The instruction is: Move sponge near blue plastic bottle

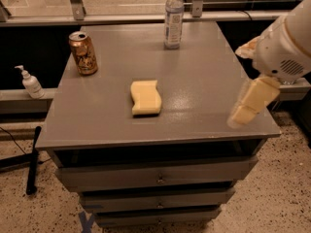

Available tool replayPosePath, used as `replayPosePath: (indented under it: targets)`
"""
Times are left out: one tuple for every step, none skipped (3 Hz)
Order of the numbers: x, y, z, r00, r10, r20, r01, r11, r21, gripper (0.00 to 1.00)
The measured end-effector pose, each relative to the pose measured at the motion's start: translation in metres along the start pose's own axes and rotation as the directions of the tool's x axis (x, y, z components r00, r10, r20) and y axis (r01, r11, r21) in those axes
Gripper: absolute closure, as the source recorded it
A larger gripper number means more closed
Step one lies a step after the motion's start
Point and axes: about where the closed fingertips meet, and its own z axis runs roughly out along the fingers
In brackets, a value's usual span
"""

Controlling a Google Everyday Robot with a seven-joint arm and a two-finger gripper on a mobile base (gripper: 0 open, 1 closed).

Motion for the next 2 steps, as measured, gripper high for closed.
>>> replayPosePath:
  targets:
    - [-0.047, -0.013, 0.047, 0.982, 0.044, 0.181, -0.041, 0.9990, -0.016, 0.00]
    - [-0.094, -0.018, 0.084, 0.944, 0.101, 0.314, -0.091, 0.9948, -0.045, 0.00]
